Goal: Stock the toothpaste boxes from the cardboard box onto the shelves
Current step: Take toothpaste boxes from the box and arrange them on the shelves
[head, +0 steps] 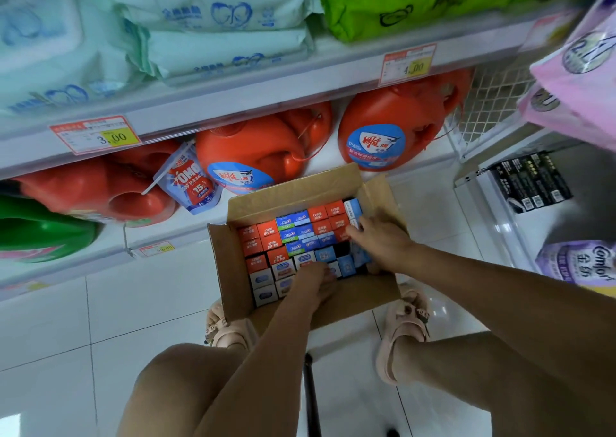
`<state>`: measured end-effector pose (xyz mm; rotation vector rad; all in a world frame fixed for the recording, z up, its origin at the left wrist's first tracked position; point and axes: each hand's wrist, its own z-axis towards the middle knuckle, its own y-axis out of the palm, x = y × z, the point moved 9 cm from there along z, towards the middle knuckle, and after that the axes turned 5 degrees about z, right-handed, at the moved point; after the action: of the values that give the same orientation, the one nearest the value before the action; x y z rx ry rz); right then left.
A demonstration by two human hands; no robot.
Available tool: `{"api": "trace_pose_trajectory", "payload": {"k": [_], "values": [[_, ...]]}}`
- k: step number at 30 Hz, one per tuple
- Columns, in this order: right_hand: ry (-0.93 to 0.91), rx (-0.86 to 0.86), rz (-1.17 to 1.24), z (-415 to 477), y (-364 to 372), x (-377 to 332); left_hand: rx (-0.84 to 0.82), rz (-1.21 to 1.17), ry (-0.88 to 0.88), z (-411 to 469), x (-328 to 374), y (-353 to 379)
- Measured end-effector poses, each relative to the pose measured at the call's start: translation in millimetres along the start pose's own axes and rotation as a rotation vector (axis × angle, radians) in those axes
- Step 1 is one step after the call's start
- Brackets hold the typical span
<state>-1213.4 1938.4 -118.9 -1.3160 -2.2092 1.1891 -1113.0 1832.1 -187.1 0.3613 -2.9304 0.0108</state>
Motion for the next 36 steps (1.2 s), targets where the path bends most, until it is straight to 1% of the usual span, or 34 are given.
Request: {"api": "trace_pose_trajectory", "payload": {"k": [1, 3, 5, 7, 9, 11, 12, 14, 16, 20, 23, 25, 27, 29, 31, 33, 35, 36], "values": [[0.01, 0.007, 0.008, -7, -9, 0, -0.061, -0.106, -0.052, -10, -3, 13], [0.027, 0.026, 0.054, -24, -29, 1, -0.17, -0.23, -0.056, -33, 1, 35], [0.051, 0.083, 0.128, -45, -51, 3, -0.247, -0.357, -0.056, -54, 3, 51], [0.067, 0.184, 0.204, -69, -74, 2, -0.338, -0.603, -0.127, -73, -2, 70], [0.081, 0.307, 0.279, -97, -96, 0, -0.458, -0.778, -0.113, -89, 3, 85], [0.099, 0.432, 0.382, -126, -112, -2, -0.513, -0.875, -0.073, -97, 8, 91], [0.102, 0.495, 0.454, -140, -117, -4, -0.528, -0.886, -0.035, -100, 12, 91], [0.071, 0.591, 0.557, -164, -124, -9, -0.595, -0.862, 0.053, -108, 24, 91], [0.034, 0.625, 0.602, -179, -126, -17, -0.643, -0.816, 0.144, -126, 38, 88], [-0.003, 0.62, 0.784, -199, -133, -23, -0.532, -0.731, 0.359, -181, 64, 62], [-0.054, 0.523, 0.967, -209, -144, -39, -0.474, -0.61, 0.487, -220, 72, 45], [-0.092, 0.445, 1.156, -215, -151, -51, -0.427, -0.501, 0.564, -242, 74, 30], [-0.087, 0.404, 1.291, -221, -159, -57, -0.389, -0.408, 0.63, -262, 76, 18], [-0.071, 0.39, 1.354, -225, -168, -62, -0.355, -0.326, 0.701, -283, 76, 9], [-0.072, 0.335, 1.355, -229, -175, -72, -0.338, -0.256, 0.782, -304, 77, 4], [-0.102, 0.25, 1.391, -234, -181, -85, -0.374, -0.214, 0.814, -325, 77, 2], [-0.113, 0.19, 1.507, -244, -188, -88, -0.451, -0.241, 0.782, -336, 73, -2], [-0.097, 0.189, 1.567, -250, -191, -86, -0.472, -0.28, 0.753, -341, 71, -6]]}}
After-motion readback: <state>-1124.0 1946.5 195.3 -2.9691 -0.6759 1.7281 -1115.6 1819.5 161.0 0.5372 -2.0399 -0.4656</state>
